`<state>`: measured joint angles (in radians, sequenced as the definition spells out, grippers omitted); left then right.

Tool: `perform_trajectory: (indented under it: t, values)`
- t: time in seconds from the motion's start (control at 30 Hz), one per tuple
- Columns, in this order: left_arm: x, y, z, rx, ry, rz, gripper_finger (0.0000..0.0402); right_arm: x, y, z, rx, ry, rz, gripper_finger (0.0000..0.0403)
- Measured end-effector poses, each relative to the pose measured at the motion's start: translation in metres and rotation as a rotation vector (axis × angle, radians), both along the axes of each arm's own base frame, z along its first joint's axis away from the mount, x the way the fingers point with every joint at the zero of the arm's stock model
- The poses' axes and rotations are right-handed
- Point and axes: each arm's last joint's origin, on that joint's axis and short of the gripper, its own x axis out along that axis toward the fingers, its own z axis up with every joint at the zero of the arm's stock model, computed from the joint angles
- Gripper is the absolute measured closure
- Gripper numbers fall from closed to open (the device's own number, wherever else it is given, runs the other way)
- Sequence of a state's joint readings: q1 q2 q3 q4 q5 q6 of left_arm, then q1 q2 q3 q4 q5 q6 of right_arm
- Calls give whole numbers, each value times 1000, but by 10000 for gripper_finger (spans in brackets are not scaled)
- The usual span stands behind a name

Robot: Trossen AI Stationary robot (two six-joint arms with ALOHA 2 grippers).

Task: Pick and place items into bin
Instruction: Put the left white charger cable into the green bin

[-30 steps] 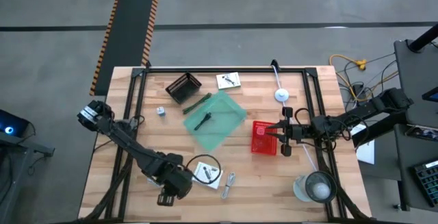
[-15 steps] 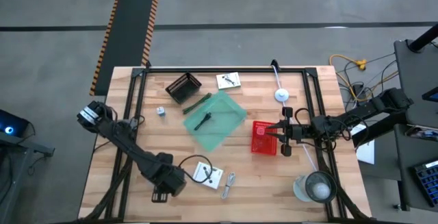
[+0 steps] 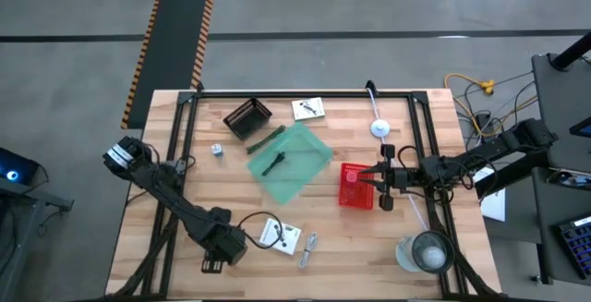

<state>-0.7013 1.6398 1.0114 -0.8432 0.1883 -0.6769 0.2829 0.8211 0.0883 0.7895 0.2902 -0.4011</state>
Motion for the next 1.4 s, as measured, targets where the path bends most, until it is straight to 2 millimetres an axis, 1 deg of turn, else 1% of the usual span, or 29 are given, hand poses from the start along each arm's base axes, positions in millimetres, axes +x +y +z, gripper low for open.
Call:
perform_trajectory:
  t: [0.17,0.63,0.9,1.1,1.23,1.3,1.4]
  values:
    - [0,0,-1,0,2,32,219,0,0,0,-2,0,0,335]
    - [1,-1,-5,-4,-6,16,219,0,0,0,-3,0,0,335]
    - [-2,1,-21,-35,-35,19,219,0,0,0,-3,0,0,335]
    - [-2,1,-22,-42,-32,19,221,0,0,0,-3,0,0,335]
    - [-2,1,-22,-46,-30,29,245,0,0,0,-3,0,0,335]
    - [-2,1,-22,-45,-25,44,267,0,0,0,-3,0,0,335]
    - [-2,1,-22,-48,-24,45,310,0,0,0,-3,0,0,335]
